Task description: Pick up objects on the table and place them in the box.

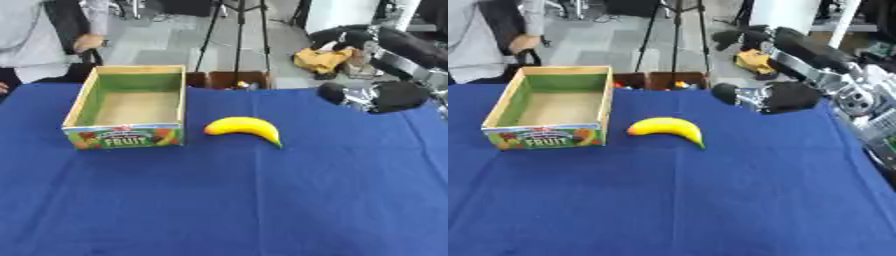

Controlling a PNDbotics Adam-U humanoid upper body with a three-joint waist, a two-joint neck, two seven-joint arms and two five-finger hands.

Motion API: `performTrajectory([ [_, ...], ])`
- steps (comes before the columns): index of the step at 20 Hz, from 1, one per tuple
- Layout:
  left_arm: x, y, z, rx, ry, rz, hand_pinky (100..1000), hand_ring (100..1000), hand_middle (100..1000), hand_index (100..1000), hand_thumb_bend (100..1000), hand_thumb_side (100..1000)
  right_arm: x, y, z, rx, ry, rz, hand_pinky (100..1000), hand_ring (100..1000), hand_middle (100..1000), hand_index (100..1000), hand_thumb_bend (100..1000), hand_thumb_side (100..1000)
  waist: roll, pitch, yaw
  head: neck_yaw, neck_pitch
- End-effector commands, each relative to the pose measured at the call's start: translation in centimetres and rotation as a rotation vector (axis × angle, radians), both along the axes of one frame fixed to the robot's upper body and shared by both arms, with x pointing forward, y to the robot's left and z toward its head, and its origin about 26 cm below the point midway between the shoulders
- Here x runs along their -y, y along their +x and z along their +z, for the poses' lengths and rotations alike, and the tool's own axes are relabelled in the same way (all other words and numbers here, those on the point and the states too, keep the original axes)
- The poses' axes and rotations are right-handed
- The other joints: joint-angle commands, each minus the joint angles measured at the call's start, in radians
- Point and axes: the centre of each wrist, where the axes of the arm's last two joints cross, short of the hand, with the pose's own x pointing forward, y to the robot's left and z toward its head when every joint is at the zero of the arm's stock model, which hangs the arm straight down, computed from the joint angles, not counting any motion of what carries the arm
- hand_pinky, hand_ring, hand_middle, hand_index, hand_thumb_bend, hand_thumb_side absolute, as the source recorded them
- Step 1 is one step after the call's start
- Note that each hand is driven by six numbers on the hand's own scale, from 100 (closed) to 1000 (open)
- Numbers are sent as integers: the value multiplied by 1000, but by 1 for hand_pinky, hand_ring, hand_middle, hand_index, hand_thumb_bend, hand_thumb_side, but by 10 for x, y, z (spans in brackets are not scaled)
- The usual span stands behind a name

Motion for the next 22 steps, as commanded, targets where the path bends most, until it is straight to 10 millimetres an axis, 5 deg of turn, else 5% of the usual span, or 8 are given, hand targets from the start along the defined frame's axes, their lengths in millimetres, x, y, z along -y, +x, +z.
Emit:
performTrajectory([
  [1,0,-3,8,29,15,-12,557,664,732,875,100,984,5,11,3,-2,-12,-47,830,954,796,948,530,783,0,-15,3,-11,-7],
  [6,2,-3,9,31,14,-21,556,663,731,875,100,981,4,34,-5,-64,6,-84,847,934,763,935,588,630,-2,-9,10,-21,-7],
  [22,7,-2,11,35,7,-48,554,657,726,872,100,976,-13,79,-33,-156,27,-137,854,930,724,893,610,599,-5,10,49,-57,-25],
])
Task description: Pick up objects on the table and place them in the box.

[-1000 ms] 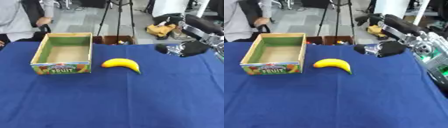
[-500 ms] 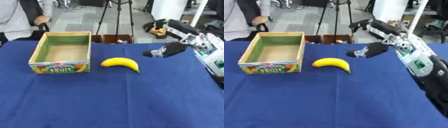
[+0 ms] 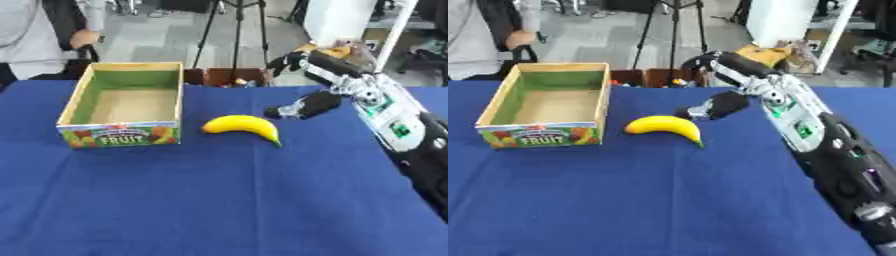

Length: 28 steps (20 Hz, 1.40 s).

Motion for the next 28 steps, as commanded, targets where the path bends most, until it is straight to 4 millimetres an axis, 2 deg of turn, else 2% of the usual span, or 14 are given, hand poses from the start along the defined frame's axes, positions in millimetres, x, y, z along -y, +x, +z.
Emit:
performTrajectory([
  [1,2,-3,8,30,5,-17,554,656,726,873,100,975,0,6,4,17,-15,-25,853,930,722,890,607,597,1,-14,5,-10,-14],
  [6,4,-2,9,35,2,-24,554,653,724,872,100,975,-4,14,-4,83,-1,-42,815,894,676,843,603,555,1,-5,16,-22,-18],
  [14,6,-1,13,43,-3,-35,553,648,720,871,100,972,0,23,-20,95,-37,-71,818,901,690,845,574,544,0,17,43,-44,-35],
  [22,7,-1,16,51,-4,-43,550,643,716,867,100,968,16,27,-17,114,-71,-118,832,912,694,834,526,536,-1,45,67,-67,-56],
  [28,7,0,19,53,-5,-45,548,640,712,866,100,965,32,26,-5,156,-74,-161,832,912,691,825,414,515,1,65,80,-80,-69],
])
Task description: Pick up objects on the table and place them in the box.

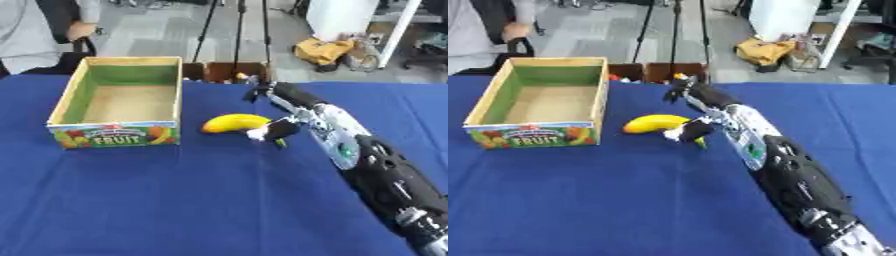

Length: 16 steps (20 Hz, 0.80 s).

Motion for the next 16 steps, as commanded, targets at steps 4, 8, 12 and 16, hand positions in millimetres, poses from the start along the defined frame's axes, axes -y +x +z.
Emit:
performTrajectory([
  [4,0,-3,10,31,9,-9,547,638,711,865,100,964,23,-4,29,66,-21,-57,834,917,702,831,341,494,7,-4,6,-12,-24],
  [8,0,-3,11,31,8,-9,546,637,709,865,100,963,29,-5,29,45,-28,-78,840,923,715,842,325,480,8,6,9,-16,-30],
  [12,0,-2,12,32,5,-10,544,635,708,865,100,961,32,-5,26,14,-33,-76,848,926,713,848,351,428,10,16,12,-19,-35],
  [16,1,-2,13,35,3,-11,543,634,708,865,100,960,36,-10,27,-3,-35,-63,852,929,710,846,330,354,9,25,16,-21,-38],
])
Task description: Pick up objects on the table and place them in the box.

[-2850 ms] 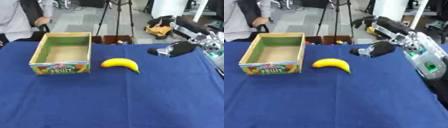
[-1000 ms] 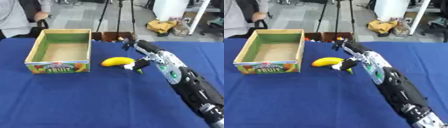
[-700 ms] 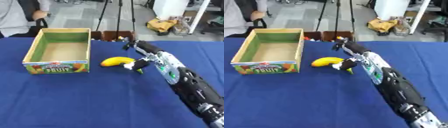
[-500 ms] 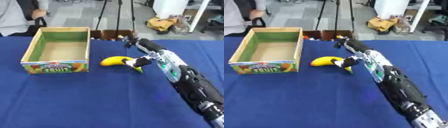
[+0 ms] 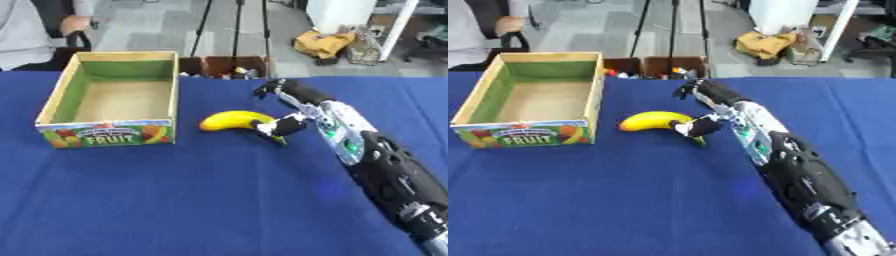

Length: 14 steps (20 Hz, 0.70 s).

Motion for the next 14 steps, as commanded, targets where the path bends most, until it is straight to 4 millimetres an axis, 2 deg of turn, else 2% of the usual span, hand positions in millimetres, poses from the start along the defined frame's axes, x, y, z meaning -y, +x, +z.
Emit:
performTrajectory([
  [1,-1,-3,10,35,9,-4,542,634,708,865,100,959,11,-8,21,30,-15,-5,852,929,709,844,333,356,3,-16,2,-4,-16],
  [14,0,-3,12,38,6,-8,540,633,706,865,100,949,11,-11,19,34,-12,9,827,901,638,784,345,396,-1,-8,9,-6,-25],
])
